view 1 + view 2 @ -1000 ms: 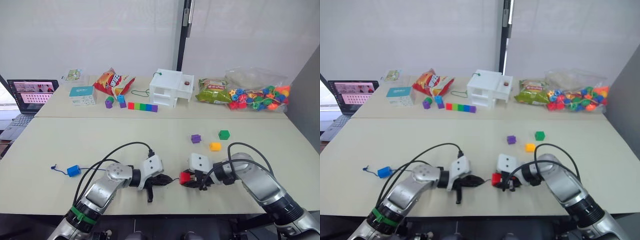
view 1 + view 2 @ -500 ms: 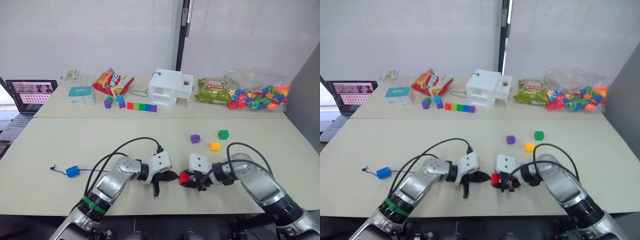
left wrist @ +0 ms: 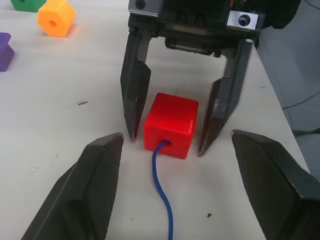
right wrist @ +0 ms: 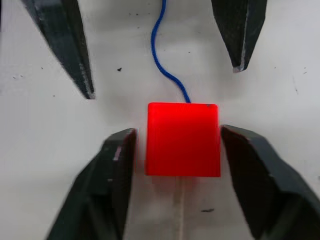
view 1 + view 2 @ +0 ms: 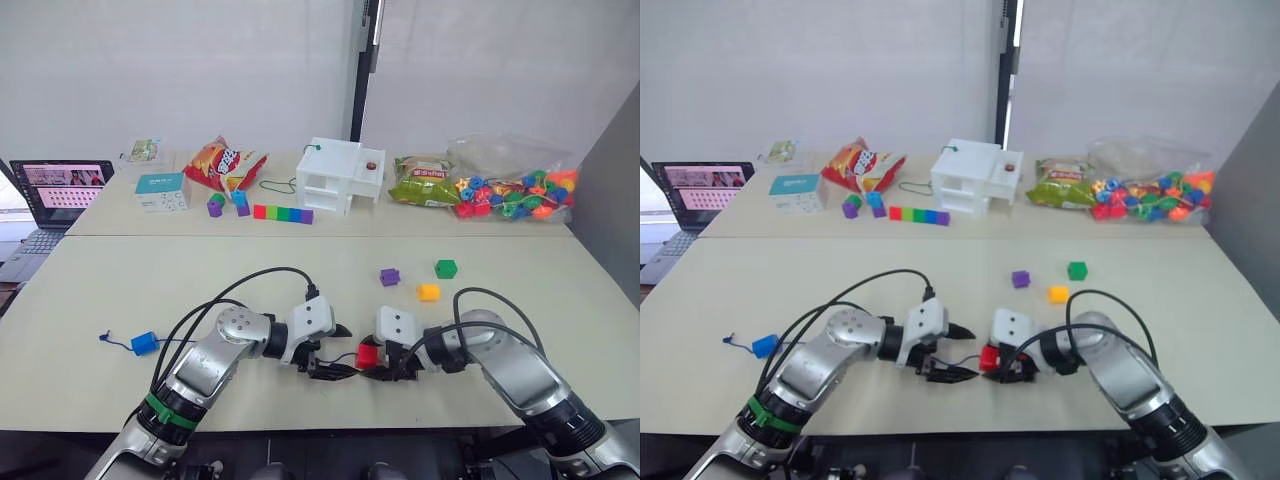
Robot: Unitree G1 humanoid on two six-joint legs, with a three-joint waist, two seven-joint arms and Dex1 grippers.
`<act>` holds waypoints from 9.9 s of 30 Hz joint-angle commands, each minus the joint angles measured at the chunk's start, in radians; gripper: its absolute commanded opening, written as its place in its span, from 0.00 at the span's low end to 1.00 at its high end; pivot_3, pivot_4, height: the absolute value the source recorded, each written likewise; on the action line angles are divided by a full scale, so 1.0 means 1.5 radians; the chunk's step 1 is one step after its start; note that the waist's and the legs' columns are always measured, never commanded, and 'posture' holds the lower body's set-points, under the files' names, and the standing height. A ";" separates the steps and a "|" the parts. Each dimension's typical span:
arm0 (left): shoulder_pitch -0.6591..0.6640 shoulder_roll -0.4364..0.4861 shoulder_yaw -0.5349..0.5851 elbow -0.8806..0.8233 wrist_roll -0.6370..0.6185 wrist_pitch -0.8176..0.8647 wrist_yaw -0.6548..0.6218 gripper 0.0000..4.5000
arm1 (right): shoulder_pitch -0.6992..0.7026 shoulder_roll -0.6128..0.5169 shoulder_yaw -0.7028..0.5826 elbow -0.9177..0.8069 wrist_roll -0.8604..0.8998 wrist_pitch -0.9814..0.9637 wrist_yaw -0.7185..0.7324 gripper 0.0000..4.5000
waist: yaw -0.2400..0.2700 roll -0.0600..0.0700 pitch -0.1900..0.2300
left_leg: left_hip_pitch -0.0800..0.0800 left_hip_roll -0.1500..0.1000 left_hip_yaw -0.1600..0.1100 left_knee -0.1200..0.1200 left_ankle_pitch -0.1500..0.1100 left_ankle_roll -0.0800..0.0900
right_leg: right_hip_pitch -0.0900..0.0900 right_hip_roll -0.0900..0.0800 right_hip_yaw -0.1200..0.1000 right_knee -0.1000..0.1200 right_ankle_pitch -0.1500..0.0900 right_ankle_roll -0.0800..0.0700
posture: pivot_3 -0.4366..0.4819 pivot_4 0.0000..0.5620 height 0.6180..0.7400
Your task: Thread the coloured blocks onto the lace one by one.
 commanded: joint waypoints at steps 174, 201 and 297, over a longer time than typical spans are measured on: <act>0.032 0.006 0.049 0.033 -0.031 -0.062 0.009 0.00 | -0.277 0.175 -0.362 0.552 0.036 0.067 -0.576 0.81 | -0.012 -0.001 0.000 | 0.000 0.000 0.002 -0.001 0.000 0.000 | -0.002 -0.001 0.001 0.005 -0.001 0.000 | 0.48 0.27 1.00; 0.041 0.022 0.070 0.033 -0.041 -0.051 0.012 0.00 | 0.110 0.278 -0.326 -0.422 0.307 0.540 -0.683 0.26 | -0.010 0.001 -0.001 | -0.002 0.000 0.000 0.000 0.000 0.001 | -0.002 -0.002 0.000 0.004 -0.001 0.000 | 0.48 0.27 1.00; -0.048 -0.014 -0.076 -0.041 0.040 0.099 0.073 0.00 | -0.062 -0.006 0.020 0.048 -0.005 -0.051 0.038 0.26 | 0.000 0.001 0.000 | -0.001 0.000 0.001 0.000 -0.001 0.001 | -0.001 0.000 0.000 0.000 0.000 0.001 | 0.48 0.27 1.00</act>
